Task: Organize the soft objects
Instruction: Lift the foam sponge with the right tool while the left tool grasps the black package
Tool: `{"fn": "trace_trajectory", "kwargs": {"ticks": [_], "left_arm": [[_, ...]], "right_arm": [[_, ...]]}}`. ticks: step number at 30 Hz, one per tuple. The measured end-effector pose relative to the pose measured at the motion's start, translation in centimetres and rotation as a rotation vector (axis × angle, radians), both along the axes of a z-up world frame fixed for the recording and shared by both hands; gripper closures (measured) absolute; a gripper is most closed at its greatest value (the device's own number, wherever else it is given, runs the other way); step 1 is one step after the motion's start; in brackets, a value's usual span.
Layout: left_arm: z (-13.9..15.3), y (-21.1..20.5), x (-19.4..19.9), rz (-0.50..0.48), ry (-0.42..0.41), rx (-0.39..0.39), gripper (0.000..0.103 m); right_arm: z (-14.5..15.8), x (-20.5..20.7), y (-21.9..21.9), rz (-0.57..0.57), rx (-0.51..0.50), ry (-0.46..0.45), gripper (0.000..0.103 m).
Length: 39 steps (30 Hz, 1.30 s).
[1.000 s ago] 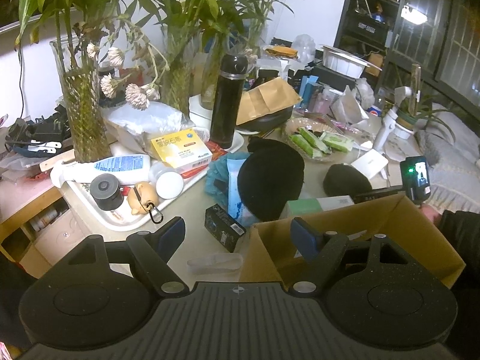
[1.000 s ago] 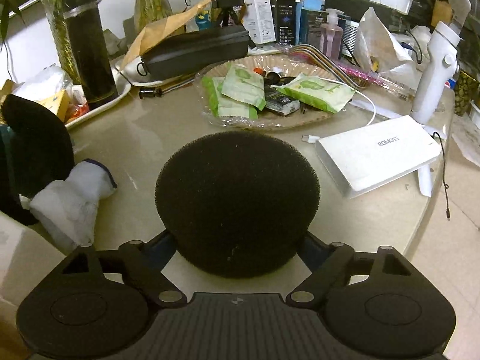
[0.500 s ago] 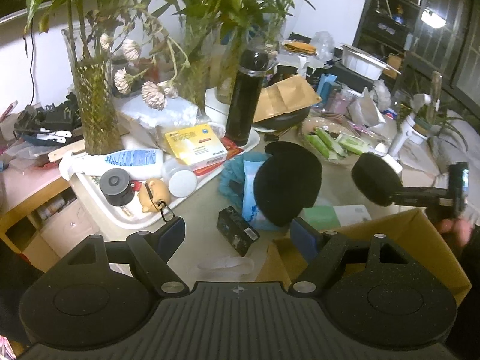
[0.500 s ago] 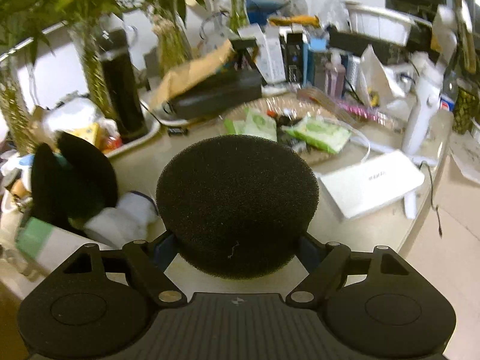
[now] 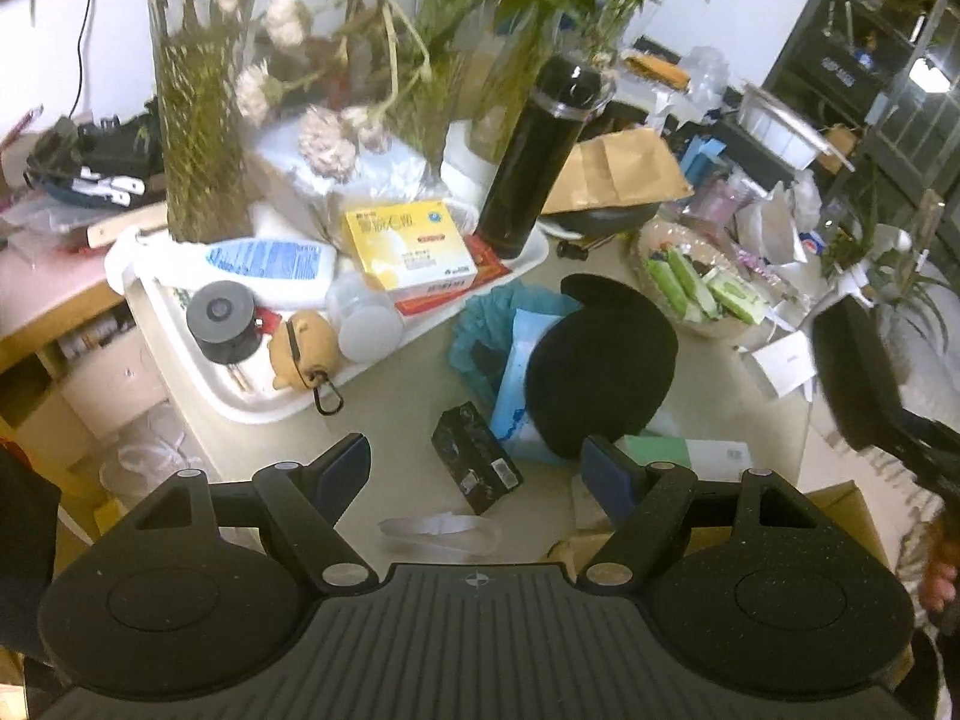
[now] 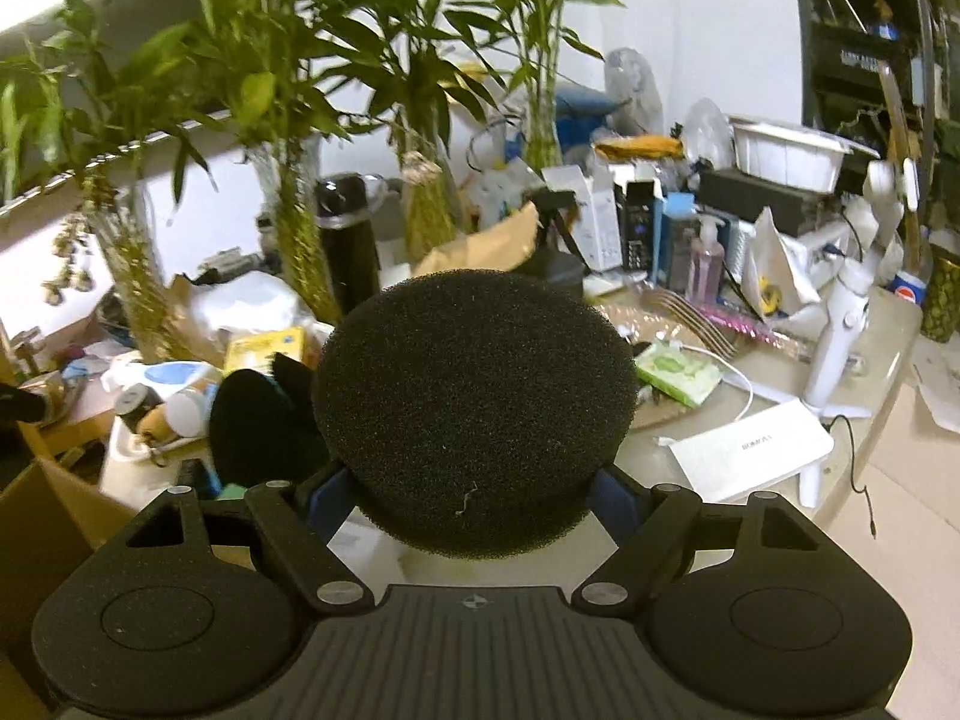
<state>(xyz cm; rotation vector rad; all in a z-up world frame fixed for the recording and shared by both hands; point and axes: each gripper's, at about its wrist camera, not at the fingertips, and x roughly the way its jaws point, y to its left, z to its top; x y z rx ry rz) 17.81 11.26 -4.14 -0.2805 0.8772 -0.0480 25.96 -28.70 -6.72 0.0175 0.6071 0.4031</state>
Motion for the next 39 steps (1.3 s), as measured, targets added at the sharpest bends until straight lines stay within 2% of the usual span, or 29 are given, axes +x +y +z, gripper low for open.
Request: {"fn": "trace_trajectory", "kwargs": {"ticks": [8,11,15,22,25,30,32,39], "left_arm": [[-1.6,-0.1,3.5,-0.013,0.104,-0.059,0.026],[-2.4,-0.6,5.2,-0.03,0.142,-0.044,0.026],[-4.0,-1.0,7.4,-0.063,0.201,-0.064,0.026],[-7.2,-2.2,10.1,-0.13,0.297,-0.029,0.028],[-8.6,-2.4,11.1,-0.139,0.339,-0.026,0.036],[-10.8,-2.5,12.6,-0.166,0.404,-0.04,0.06],[-11.4,-2.4,12.9,-0.177,0.422,-0.044,0.063],[-11.4,-2.1,12.3,-0.17,0.396,-0.054,0.074]], "right_arm": [[2.2,-3.2,0.2,0.026,0.004,-0.051,0.019],[2.7,-4.1,-0.1,0.02,0.018,-0.065,0.019],[2.9,-5.4,-0.2,0.019,0.026,-0.074,0.019],[3.0,-7.0,-0.4,0.024,0.018,-0.078,0.019],[3.2,-7.4,-0.4,0.022,0.025,-0.083,0.019],[3.2,-7.9,-0.4,0.027,0.026,-0.085,0.019],[3.2,-8.0,-0.4,0.029,0.025,-0.086,0.019],[3.2,-8.2,-0.4,0.033,0.031,-0.085,0.019]]}}
